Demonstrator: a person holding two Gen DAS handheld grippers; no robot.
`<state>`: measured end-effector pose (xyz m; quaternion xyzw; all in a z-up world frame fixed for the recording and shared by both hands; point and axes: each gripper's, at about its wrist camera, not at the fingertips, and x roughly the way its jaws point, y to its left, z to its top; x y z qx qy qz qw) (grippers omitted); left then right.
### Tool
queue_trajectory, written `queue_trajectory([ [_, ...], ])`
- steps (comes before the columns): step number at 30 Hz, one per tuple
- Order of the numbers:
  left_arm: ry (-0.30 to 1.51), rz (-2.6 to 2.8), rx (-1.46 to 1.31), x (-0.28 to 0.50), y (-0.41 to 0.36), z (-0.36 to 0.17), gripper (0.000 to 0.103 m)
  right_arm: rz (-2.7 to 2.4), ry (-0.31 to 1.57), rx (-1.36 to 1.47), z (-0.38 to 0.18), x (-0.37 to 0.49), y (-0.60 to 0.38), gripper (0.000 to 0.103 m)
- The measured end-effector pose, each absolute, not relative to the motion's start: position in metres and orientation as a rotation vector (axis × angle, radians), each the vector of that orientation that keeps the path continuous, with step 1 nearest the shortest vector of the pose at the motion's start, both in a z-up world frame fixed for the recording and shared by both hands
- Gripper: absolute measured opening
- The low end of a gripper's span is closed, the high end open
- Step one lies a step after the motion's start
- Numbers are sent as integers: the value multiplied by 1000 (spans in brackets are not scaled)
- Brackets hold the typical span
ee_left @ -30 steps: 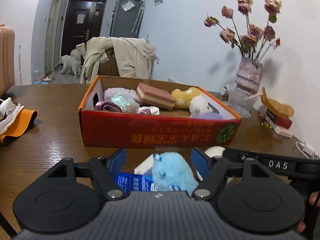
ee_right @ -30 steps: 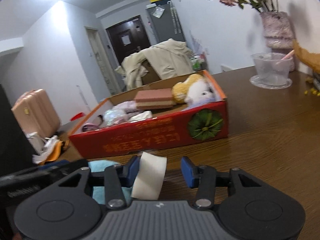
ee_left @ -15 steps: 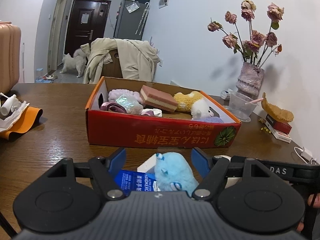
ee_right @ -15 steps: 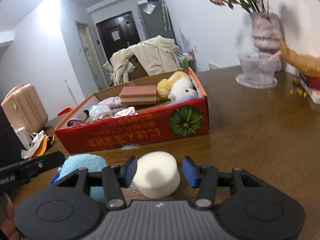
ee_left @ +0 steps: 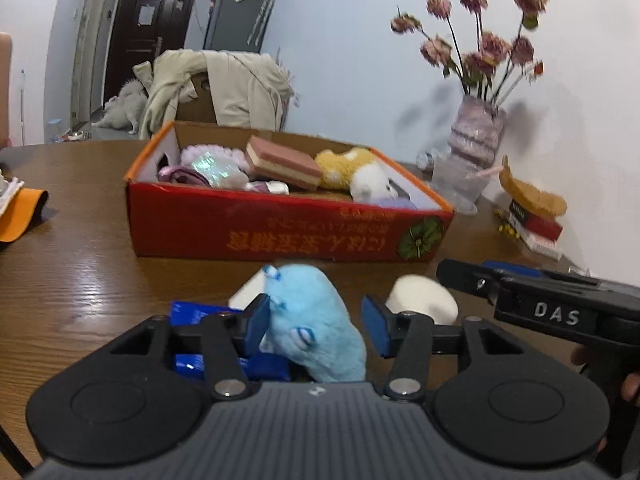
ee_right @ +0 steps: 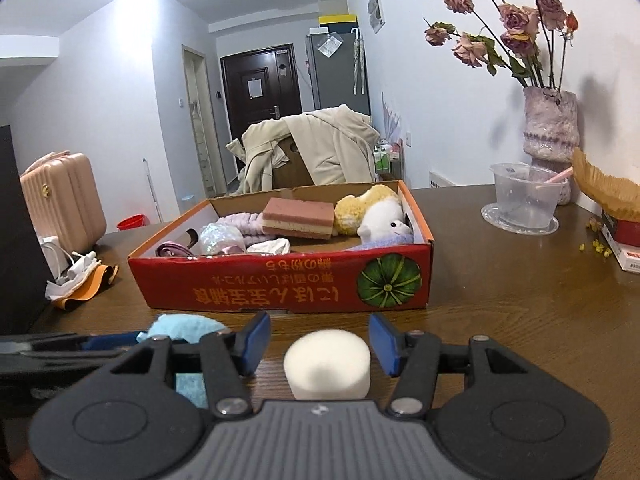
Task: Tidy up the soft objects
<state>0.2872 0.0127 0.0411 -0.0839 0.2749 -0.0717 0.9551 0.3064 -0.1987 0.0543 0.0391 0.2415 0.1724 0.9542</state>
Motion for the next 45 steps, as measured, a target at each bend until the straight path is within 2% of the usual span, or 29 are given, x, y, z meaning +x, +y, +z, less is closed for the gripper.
queue_trajectory([
  [1, 566, -152, -158, 288, 9, 40, 32, 346, 492, 83, 54, 305, -201, 54],
  [2, 585, -163, -156, 290, 6, 38, 30, 341, 495, 86, 53, 304, -203, 54],
  [10, 620, -254, -145, 257, -5, 37, 27, 399, 469, 67, 60, 283, -212, 54],
  [11, 617, -255, -136, 253, -4, 36, 30, 423, 471, 61, 60, 279, -210, 54],
  [14, 578, -195, -112, 236, 9, 35, 65, 525, 505, 47, 56, 275, -200, 54],
  [15, 564, -173, -113, 232, 13, 35, 66, 553, 519, 46, 53, 277, -196, 54],
  [20, 580, -198, -144, 224, 14, 40, 63, 671, 555, -14, 47, 304, -170, 53],
  [22, 595, -226, -169, 228, 6, 35, 56, 721, 589, -17, 44, 322, -160, 53],
  [24, 627, -221, -173, 238, -1, 27, 42, 730, 652, 13, 35, 342, -156, 38],
  [28, 649, -144, -192, 242, 12, 23, 37, 672, 721, 82, 35, 343, -169, 31],
  [34, 625, -124, -298, 235, 37, 33, 36, 569, 705, 171, 41, 300, -197, 31],
  [36, 613, -178, -316, 235, 33, 36, 47, 538, 679, 214, 43, 291, -204, 35],
  [38, 625, -204, -314, 239, 28, 35, 50, 528, 686, 243, 45, 288, -208, 42],
  [43, 679, -218, -417, 249, 37, 23, 47, 516, 728, 299, 36, 275, -216, 47],
  [44, 688, -230, -450, 252, 40, 20, 44, 525, 751, 327, 31, 275, -217, 47],
  [45, 698, -246, -475, 254, 42, 17, 36, 535, 777, 355, 24, 278, -217, 46],
])
